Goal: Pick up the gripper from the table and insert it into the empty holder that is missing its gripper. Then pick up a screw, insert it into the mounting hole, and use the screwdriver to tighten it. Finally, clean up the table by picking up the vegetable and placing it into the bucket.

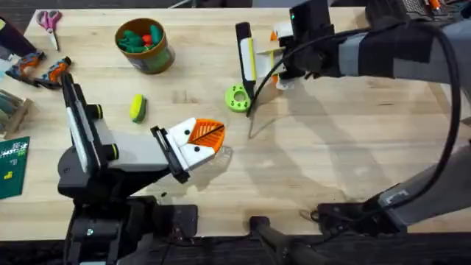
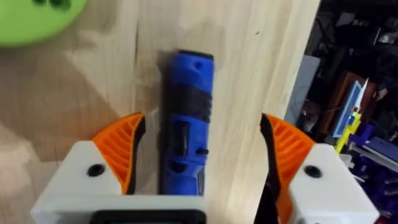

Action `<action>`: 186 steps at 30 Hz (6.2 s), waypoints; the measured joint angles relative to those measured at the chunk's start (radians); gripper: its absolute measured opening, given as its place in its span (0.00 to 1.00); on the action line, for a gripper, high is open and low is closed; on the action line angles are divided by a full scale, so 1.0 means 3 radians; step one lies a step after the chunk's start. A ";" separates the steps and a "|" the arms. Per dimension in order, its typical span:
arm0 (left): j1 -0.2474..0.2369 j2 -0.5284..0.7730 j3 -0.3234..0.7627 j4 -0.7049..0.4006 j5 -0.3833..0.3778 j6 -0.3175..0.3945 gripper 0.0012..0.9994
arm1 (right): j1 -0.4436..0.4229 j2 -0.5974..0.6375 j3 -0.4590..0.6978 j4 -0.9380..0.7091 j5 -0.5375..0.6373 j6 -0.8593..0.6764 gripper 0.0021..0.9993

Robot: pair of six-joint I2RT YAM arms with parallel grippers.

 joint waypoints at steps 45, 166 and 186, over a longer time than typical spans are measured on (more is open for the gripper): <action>0.0000 0.0177 0.1035 -0.1522 -0.1527 -0.0856 0.99 | 0.0152 -0.2374 0.0024 -0.2583 -0.0310 0.5727 0.99; 0.0811 0.6076 0.4891 -0.1509 -0.2513 -0.0179 0.04 | -0.0435 -0.2364 0.0507 -0.3605 -0.0040 0.5109 0.99; 0.0811 0.6033 0.4890 -0.1754 -0.2530 -0.0203 0.99 | -0.0435 -0.2364 0.0507 -0.3605 -0.0040 0.5109 0.99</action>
